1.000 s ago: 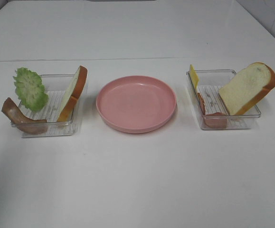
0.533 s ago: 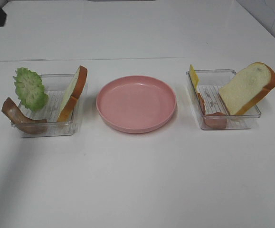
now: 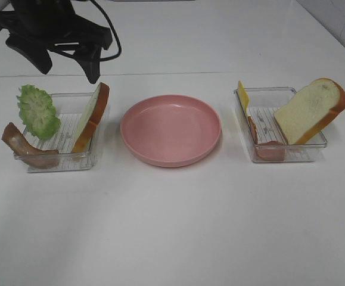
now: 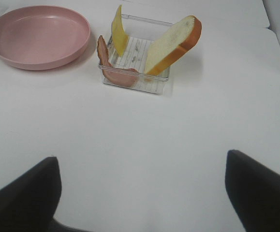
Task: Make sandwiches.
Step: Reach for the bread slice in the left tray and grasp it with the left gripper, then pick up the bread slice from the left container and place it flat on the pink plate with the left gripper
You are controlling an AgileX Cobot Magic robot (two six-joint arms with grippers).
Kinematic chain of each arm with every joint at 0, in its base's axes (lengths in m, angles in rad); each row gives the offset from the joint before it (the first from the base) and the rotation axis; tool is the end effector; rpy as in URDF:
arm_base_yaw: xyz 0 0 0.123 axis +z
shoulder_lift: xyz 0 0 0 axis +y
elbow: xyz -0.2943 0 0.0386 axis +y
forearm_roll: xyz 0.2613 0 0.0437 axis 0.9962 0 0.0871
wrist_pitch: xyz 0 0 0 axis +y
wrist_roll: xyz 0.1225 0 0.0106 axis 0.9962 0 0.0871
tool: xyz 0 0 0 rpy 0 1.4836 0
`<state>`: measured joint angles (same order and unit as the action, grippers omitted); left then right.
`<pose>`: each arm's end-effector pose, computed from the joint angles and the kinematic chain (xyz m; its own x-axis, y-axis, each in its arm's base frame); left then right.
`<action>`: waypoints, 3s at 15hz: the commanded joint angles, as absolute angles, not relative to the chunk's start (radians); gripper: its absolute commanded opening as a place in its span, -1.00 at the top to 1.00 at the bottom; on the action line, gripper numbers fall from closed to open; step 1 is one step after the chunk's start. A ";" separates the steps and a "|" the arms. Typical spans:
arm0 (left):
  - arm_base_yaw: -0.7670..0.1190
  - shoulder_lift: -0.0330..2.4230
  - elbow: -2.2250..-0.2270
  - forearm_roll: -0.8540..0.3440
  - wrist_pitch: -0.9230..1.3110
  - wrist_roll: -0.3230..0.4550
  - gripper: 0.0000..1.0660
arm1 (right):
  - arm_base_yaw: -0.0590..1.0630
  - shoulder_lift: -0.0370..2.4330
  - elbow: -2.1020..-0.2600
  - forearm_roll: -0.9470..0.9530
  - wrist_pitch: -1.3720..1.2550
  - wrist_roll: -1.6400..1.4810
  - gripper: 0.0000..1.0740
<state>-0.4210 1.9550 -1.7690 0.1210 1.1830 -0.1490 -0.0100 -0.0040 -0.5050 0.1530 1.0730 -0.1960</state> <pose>0.4127 -0.1697 0.2589 -0.9083 0.2947 -0.2969 0.2849 0.9555 0.0769 0.0211 0.0163 0.2704 -0.4378 -0.1167 -0.8915 -0.1641 0.9853 -0.0484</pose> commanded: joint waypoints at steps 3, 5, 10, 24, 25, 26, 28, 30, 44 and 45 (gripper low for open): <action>-0.501 2.114 -1.919 0.204 1.266 -0.200 -0.42 | -0.015 -0.024 -0.505 0.150 1.068 -0.204 -0.52; -0.503 2.144 -1.935 0.205 1.266 -0.200 -0.42 | -0.015 -0.024 -0.505 0.150 1.068 -0.204 -0.52; -0.495 2.224 -1.936 0.306 1.262 -0.200 -0.42 | -0.015 -0.024 -0.505 0.154 1.068 -0.204 -0.52; -0.495 2.243 -1.944 0.355 1.208 -0.204 1.00 | -0.015 -0.024 -0.505 0.154 1.068 -0.204 -0.52; -0.495 2.239 -1.947 0.365 1.227 -0.201 1.00 | -0.015 -0.024 -0.505 0.154 1.068 -0.204 -0.52; -0.495 2.230 -1.950 0.371 1.250 -0.201 1.00 | -0.015 -0.024 -0.505 0.154 1.068 -0.204 -0.52; -0.495 2.203 -1.956 0.370 1.267 -0.198 1.00 | -0.015 -0.024 -0.505 0.154 1.068 -0.204 -0.52; -0.495 2.149 -1.957 0.365 1.267 -0.198 1.00 | -0.015 -0.024 -0.505 0.155 1.068 -0.204 -0.52; -0.218 2.241 -1.960 -0.891 1.070 0.447 1.00 | -0.015 -0.024 -0.505 0.155 1.068 -0.204 -0.52; -0.218 2.278 -1.960 -0.941 1.073 0.453 1.00 | -0.015 -0.024 -0.505 0.155 1.068 -0.204 -0.52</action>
